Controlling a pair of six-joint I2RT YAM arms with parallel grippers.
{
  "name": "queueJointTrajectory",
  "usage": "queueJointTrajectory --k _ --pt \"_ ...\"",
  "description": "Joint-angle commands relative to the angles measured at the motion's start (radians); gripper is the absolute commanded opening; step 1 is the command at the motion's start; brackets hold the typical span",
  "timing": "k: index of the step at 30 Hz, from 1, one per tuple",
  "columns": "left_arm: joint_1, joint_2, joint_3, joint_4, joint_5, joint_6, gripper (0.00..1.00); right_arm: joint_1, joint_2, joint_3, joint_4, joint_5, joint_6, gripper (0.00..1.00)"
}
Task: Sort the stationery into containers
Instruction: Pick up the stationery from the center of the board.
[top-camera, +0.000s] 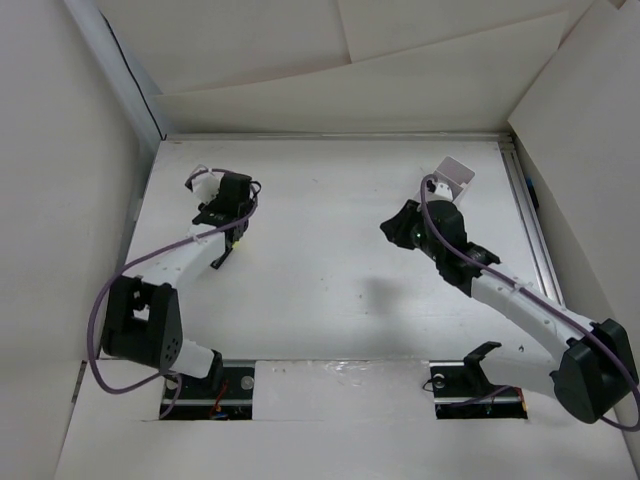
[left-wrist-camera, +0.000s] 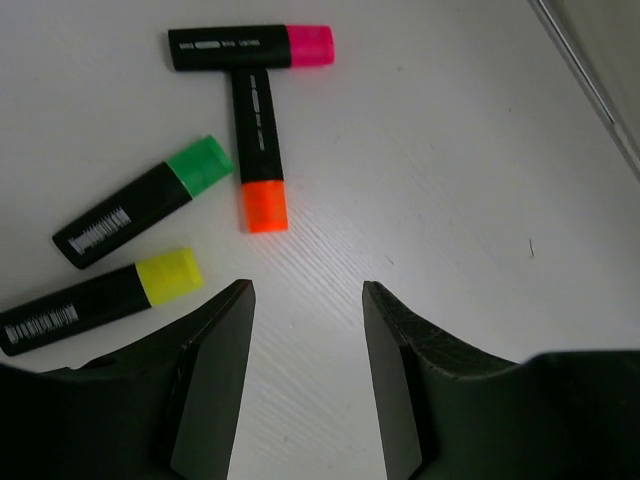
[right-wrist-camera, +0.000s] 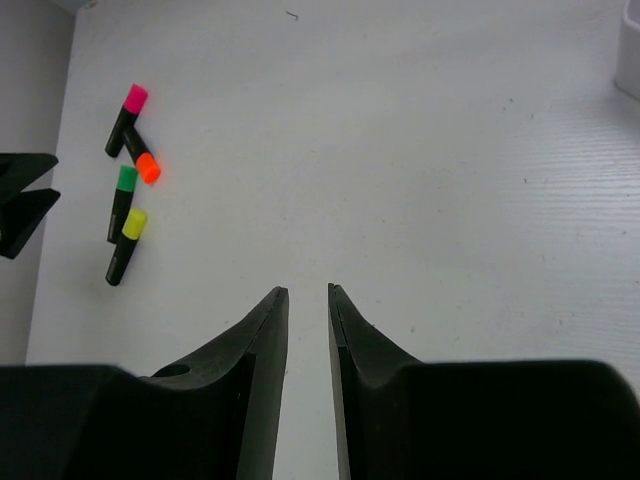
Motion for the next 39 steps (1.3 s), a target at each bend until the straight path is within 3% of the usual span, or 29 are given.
queueJointTrajectory --k 1,7,14,24,39 --pt "0.052 0.069 0.098 -0.061 -0.01 -0.008 0.43 0.02 -0.024 0.004 0.088 -0.036 0.012 0.29" --pt "0.061 0.255 0.277 -0.166 -0.025 -0.008 0.43 0.02 -0.024 0.004 0.088 -0.072 0.012 0.3" --pt "0.101 0.41 0.383 -0.239 -0.034 -0.028 0.4 0.01 -0.034 0.004 0.088 -0.082 0.012 0.31" --pt "0.101 0.382 0.264 -0.144 0.023 -0.067 0.36 0.001 -0.035 -0.005 0.097 -0.093 0.012 0.31" --pt "0.101 0.47 0.282 -0.138 0.01 -0.067 0.36 -0.02 -0.014 -0.005 0.097 -0.107 0.003 0.32"
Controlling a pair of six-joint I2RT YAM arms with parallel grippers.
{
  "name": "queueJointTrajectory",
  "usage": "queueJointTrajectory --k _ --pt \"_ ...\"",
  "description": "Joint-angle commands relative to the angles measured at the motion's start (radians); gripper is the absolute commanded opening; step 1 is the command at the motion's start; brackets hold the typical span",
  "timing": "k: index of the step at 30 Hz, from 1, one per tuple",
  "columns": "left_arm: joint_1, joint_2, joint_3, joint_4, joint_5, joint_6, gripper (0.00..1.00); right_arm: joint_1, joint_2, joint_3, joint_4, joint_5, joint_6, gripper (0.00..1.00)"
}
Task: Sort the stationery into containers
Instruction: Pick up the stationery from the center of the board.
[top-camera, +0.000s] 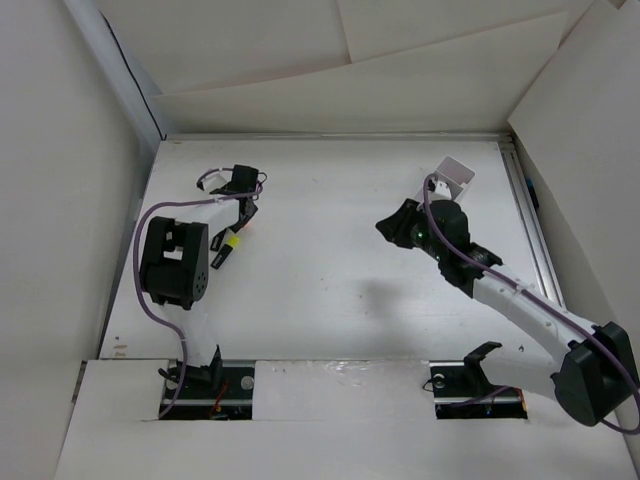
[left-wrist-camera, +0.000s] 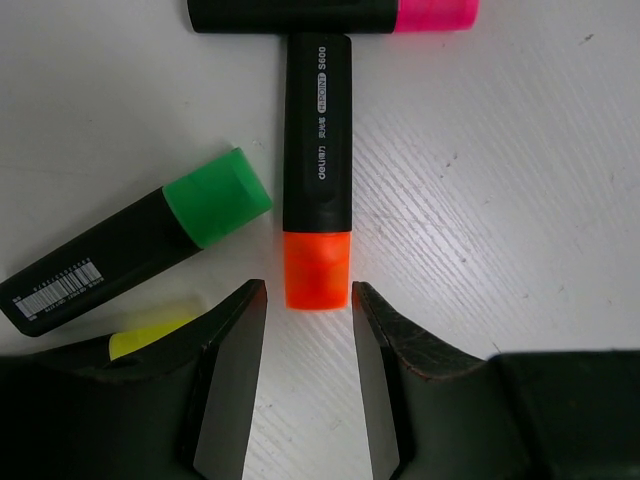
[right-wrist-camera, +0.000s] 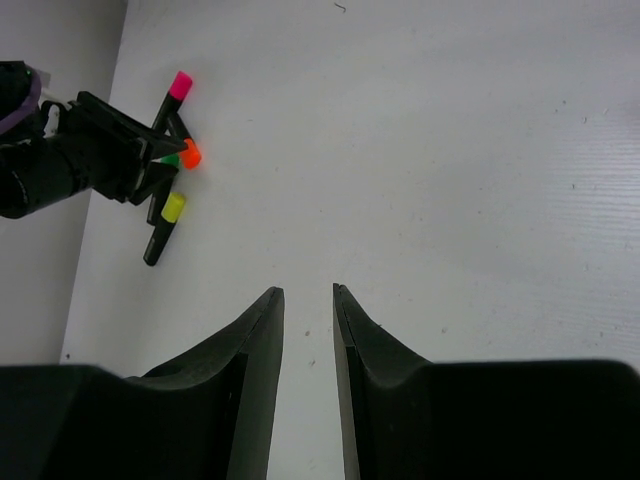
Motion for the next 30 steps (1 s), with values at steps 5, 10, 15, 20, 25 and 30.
queueJointTrajectory --k 5,10,15,20,25,30 --pt "0.002 0.044 0.038 -0.008 -0.042 -0.013 0.36 -0.017 0.01 0.004 0.048 -0.013 -0.004 0.32" --pt "0.002 0.075 0.056 -0.008 -0.052 -0.004 0.36 -0.017 0.019 0.004 0.048 -0.028 -0.004 0.32" --pt "0.002 0.102 0.066 -0.019 -0.052 0.006 0.34 -0.027 0.03 0.004 0.048 -0.003 -0.004 0.32" --pt "0.002 0.089 0.017 0.015 -0.006 0.016 0.11 -0.027 0.03 0.004 0.048 0.0 -0.004 0.34" --pt "-0.024 0.012 -0.042 0.057 0.014 0.038 0.03 -0.038 0.03 0.004 0.048 -0.011 -0.004 0.43" --pt "-0.047 -0.112 -0.117 0.106 0.06 0.068 0.0 -0.049 0.03 0.004 0.048 0.004 -0.013 0.48"
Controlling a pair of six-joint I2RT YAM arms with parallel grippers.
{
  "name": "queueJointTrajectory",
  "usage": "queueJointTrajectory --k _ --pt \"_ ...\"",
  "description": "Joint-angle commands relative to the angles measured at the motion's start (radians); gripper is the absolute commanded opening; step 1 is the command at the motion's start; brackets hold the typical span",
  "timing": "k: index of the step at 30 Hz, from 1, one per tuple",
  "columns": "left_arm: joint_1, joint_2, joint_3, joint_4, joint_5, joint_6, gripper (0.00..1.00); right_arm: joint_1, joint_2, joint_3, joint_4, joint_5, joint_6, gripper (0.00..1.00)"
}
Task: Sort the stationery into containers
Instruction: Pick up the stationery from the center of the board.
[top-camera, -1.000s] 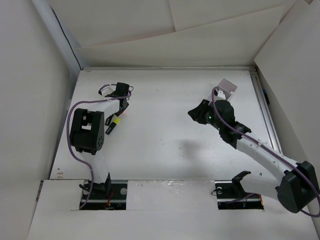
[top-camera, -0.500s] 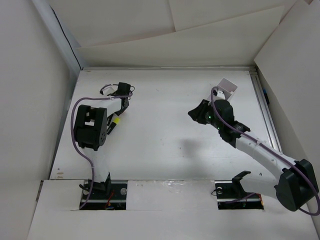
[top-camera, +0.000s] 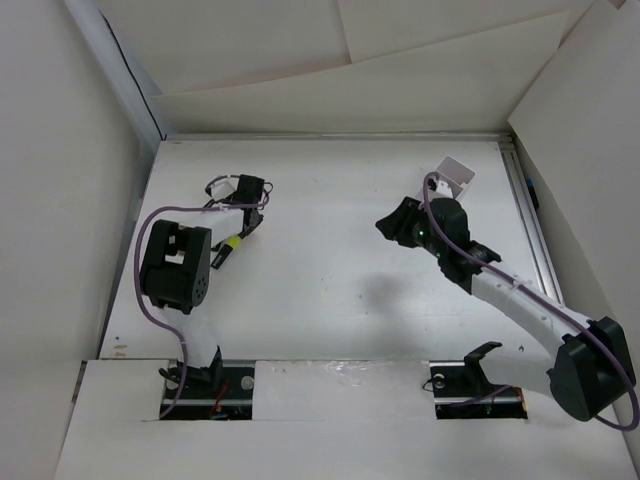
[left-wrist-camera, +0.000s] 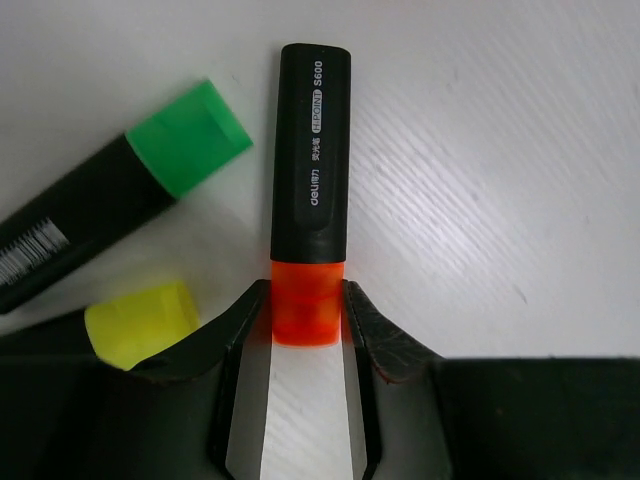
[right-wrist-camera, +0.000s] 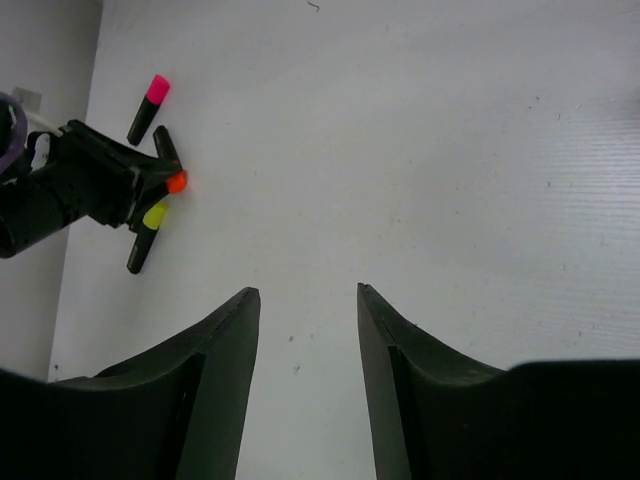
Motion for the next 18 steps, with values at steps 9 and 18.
queueJointTrajectory --k 9,18 --pt "-0.023 -0.409 -0.343 0.4 0.324 0.171 0.0 -0.034 0.018 0.013 0.057 0.009 -0.045 0.67" --pt "-0.092 -0.552 -0.589 0.815 0.669 0.325 0.02 -0.046 0.164 0.103 0.057 -0.177 -0.065 0.74"
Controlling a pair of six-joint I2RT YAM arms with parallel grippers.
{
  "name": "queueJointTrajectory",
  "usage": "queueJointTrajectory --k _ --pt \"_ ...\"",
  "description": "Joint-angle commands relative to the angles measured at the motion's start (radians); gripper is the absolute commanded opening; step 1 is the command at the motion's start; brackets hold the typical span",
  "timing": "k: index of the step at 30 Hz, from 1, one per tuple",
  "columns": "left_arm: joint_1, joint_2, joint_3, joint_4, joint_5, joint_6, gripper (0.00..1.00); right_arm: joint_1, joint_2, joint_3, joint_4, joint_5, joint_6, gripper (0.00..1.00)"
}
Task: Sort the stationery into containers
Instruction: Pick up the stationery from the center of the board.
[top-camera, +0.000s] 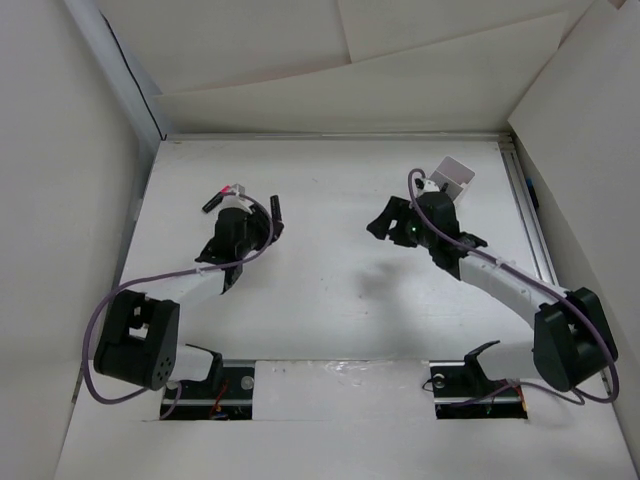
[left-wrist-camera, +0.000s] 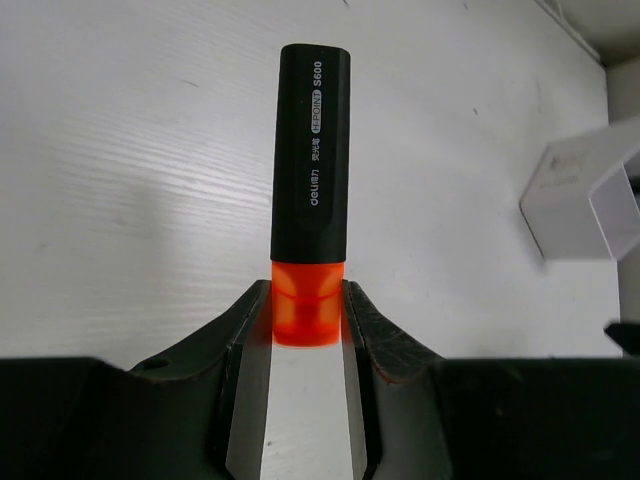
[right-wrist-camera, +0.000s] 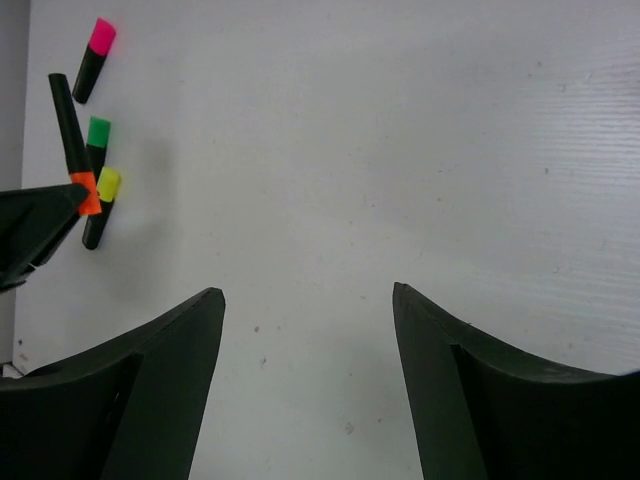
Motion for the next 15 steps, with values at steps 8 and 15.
queueJointTrajectory --k 8,15 --pt "-0.053 -0.012 -0.103 0.407 0.403 0.139 0.03 0.07 0.153 0.246 0.062 -0.066 0.006 0.77" --pt "-0.053 -0.011 -0.103 0.464 0.537 0.067 0.03 0.07 0.256 0.359 0.085 -0.15 0.022 0.77"
